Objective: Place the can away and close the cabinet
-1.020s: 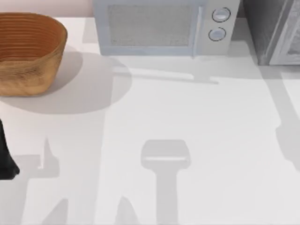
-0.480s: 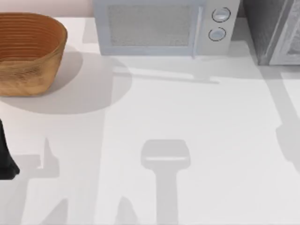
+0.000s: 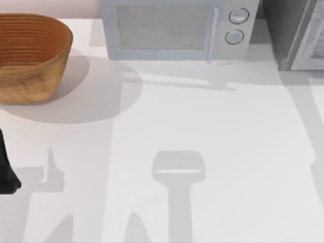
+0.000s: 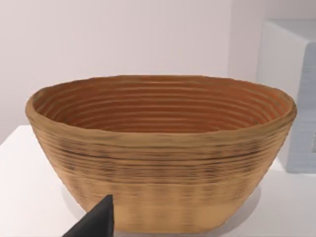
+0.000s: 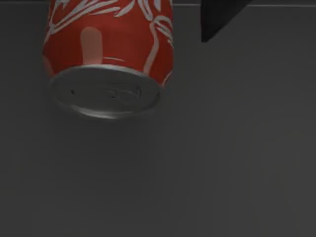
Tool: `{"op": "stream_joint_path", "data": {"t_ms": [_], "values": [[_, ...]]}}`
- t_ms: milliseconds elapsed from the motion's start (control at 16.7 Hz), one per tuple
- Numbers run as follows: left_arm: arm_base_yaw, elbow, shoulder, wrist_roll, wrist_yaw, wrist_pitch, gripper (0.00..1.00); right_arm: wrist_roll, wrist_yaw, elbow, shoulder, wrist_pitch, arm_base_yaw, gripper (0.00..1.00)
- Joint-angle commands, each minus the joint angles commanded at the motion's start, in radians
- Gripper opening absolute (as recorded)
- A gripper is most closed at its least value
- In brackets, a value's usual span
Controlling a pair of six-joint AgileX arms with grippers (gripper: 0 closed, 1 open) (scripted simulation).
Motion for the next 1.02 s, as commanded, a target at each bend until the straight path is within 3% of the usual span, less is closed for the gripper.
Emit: {"op": "stream_joint_path", "data": {"t_ms": [1020], "values": [[0.0,0.0,0.0,0.0,0.0,0.0,1.0,-0.011,-0.078,-1.763,-1.33,0.433,-0.063,1.0]]}}
